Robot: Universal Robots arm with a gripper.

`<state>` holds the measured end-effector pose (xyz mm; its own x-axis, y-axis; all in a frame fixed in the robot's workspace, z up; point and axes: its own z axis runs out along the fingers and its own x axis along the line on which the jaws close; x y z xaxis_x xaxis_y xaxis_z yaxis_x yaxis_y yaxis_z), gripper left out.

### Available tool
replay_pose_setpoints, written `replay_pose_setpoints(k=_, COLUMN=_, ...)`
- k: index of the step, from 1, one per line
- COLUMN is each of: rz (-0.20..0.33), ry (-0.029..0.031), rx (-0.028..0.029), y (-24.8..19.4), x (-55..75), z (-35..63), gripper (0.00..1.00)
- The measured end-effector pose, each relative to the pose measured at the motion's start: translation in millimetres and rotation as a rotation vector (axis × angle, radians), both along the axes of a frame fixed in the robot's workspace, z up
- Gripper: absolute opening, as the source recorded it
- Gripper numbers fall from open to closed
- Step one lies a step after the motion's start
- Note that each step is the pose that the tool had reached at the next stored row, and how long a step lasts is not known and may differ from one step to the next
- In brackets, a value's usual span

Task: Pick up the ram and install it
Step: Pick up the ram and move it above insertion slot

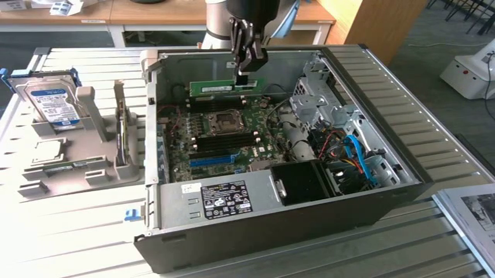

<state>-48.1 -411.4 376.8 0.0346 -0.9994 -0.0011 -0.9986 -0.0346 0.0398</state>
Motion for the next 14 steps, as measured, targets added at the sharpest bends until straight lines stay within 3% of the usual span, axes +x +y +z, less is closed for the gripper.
replay_pose_setpoints(k=14, rz=0.000, ry=0.0000, rx=0.0000, y=0.0, x=0.0, z=-11.7, gripper=0.11)
